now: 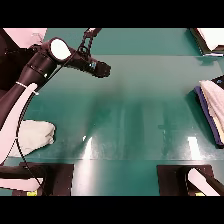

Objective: Fold the shirts.

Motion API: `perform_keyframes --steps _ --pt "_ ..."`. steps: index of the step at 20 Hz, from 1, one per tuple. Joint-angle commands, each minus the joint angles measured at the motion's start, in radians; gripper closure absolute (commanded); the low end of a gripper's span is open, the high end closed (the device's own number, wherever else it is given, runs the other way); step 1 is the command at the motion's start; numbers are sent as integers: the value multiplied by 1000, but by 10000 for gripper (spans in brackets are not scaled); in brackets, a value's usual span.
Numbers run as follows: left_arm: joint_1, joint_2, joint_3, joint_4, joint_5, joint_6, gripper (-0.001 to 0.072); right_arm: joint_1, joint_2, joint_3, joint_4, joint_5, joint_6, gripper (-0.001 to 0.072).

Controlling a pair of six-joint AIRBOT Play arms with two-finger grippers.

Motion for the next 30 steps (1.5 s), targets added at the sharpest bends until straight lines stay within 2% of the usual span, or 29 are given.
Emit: perform_keyframes --steps 1,12,17,20,22,26,27,28,29,30 --pt "0 0 0 0 0 0 677 1 1 0 0 0 0 700" --pt "-1 0 0 -3 2 0 676 1 1 0 0 0 0 699" --pt "2 0 4 -29 -11 0 676 1 1 0 9 -85 0 700" --pt "84 67 49 -19 -171 -45 678 1 1 0 9 -64 0 698" --pt "173 191 49 81 -261 -64 677 1 1 0 10 -32 0 699" --pt "313 445 21 522 -529 -135 676 1 1 0 9 9 0 699" --pt "341 489 6 589 -583 -145 674 1 1 0 9 8 0 698" --pt "372 527 -13 623 -638 -139 468 1 1 0 9 9 0 699" --pt "399 555 -42 634 -677 -143 91 1 1 0 9 9 0 699" --pt "423 569 -75 639 -706 -163 11 1 1 0 9 9 0 699"
